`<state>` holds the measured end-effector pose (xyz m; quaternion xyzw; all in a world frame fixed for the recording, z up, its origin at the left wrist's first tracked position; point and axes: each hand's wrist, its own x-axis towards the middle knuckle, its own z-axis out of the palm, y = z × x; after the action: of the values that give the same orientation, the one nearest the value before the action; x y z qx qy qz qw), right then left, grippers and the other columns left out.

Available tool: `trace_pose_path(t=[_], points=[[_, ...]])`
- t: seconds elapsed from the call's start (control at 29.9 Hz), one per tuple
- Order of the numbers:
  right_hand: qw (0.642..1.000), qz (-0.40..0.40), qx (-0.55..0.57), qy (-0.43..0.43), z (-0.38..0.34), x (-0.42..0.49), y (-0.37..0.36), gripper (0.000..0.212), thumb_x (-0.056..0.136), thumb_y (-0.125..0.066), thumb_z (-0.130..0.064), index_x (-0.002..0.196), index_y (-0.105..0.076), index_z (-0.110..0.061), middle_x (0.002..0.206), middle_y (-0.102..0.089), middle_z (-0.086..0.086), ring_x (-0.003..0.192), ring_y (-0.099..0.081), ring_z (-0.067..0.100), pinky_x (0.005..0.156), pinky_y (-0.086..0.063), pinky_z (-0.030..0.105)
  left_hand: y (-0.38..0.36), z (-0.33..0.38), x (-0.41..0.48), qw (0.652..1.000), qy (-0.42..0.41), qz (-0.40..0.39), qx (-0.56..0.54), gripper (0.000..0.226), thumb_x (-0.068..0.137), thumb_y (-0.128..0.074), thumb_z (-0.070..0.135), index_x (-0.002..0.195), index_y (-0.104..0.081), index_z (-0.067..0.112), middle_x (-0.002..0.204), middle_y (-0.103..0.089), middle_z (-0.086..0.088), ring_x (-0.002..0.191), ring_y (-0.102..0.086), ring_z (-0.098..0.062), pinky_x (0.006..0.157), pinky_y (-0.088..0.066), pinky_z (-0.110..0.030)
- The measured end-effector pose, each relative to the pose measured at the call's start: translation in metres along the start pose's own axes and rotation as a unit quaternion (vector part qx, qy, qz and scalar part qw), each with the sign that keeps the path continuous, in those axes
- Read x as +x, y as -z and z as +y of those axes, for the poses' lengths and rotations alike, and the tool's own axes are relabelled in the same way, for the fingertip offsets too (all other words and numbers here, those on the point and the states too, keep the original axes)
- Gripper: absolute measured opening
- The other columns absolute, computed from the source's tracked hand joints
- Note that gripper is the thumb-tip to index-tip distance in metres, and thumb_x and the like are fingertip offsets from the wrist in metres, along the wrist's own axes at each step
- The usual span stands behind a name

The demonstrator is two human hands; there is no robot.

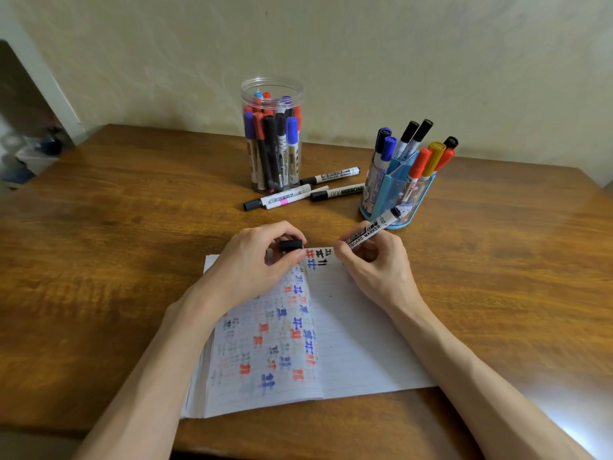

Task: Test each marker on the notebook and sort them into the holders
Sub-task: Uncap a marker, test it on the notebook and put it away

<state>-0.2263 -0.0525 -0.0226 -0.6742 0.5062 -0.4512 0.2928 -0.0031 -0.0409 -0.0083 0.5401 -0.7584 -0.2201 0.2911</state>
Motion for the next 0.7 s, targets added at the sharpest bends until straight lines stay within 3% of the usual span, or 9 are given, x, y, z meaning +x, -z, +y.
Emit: trace_pose_path(t=[0.13, 0.37, 0.54, 0.7], points=[[1.0, -0.016, -0.004, -0.002, 0.0001, -0.0002, -0.0013, 0.01, 0.094, -0.075, -0.019, 0.085, -0.071, -0.02, 0.074, -0.073, -0.008, 0.067, -0.071, 0.012, 0.065, -0.061, 0.031, -0.0004, -0.0001, 0.0001, 1.0, -0.002, -0.001, 0.002, 0.02, 0.097, -0.066, 0.038, 0.117, -0.065, 0.038, 0.11, -0.065, 0.025, 0.103, -0.059, 0.009, 0.076, -0.051, -0.011], [0.999, -0.041, -0.021, -0.001, -0.0037, -0.0014, -0.0013, 0.011, 0.091, -0.074, -0.016, 0.081, -0.071, -0.019, 0.067, -0.068, -0.014, 0.062, -0.066, 0.003, 0.059, -0.047, 0.014, -0.0002, -0.0002, -0.0005, 1.0, -0.007, 0.001, 0.005, 0.019, 0.097, -0.066, 0.038, 0.116, -0.065, 0.038, 0.109, -0.066, 0.025, 0.102, -0.059, 0.009, 0.075, -0.052, -0.009], [1.0, -0.002, -0.001, -0.024, -0.0009, 0.0, -0.0001, 0.011, 0.092, -0.074, -0.018, 0.082, -0.071, -0.021, 0.074, -0.074, -0.008, 0.068, -0.072, 0.01, 0.062, -0.058, 0.028, -0.0002, 0.0001, -0.0006, 1.0, -0.01, 0.004, 0.003, 0.02, 0.097, -0.066, 0.037, 0.117, -0.065, 0.038, 0.11, -0.065, 0.025, 0.104, -0.058, 0.011, 0.075, -0.051, -0.009], [0.999, 0.006, -0.018, -0.029, -0.0016, -0.0007, -0.0009, 0.01, 0.094, -0.073, -0.019, 0.085, -0.071, -0.019, 0.078, -0.075, -0.009, 0.075, -0.073, 0.01, 0.066, -0.062, 0.03, -0.0002, 0.0014, -0.0011, 1.0, -0.007, 0.008, -0.006, 0.022, 0.097, -0.067, 0.035, 0.118, -0.065, 0.036, 0.113, -0.066, 0.022, 0.105, -0.06, 0.006, 0.081, -0.056, -0.016]])
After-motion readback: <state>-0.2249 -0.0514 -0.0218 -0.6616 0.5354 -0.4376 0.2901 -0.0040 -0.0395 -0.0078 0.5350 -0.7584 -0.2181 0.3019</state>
